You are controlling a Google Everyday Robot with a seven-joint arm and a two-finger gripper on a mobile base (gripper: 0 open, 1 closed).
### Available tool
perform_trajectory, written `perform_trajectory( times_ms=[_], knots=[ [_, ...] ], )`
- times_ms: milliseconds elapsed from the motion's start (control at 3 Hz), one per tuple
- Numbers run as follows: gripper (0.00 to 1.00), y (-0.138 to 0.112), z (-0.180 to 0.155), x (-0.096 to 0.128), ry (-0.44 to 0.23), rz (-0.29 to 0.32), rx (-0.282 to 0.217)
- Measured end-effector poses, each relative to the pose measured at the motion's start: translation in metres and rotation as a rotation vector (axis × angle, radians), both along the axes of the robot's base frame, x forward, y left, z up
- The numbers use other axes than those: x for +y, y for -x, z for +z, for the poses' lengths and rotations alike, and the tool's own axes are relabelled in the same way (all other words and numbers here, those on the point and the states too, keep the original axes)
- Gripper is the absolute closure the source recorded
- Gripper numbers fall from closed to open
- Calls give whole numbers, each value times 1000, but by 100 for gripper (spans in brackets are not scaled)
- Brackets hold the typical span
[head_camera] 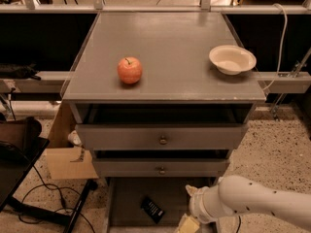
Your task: Pick rxbar blueberry from bottom drawer and place on counter
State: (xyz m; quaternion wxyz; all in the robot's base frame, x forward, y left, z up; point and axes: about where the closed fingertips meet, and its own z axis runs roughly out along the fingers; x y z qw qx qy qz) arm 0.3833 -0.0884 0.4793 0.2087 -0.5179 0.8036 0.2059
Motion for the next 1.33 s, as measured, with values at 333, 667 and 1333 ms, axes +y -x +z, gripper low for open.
perform_trajectory(
  times_ms=[333,667,1333],
  knots=[
    [0,-34,-65,-10,-17,-24,-87],
    [0,-65,-126,-17,-37,-55,-138],
    [0,-97,-205,-11,-84,-137,-162]
  ],
)
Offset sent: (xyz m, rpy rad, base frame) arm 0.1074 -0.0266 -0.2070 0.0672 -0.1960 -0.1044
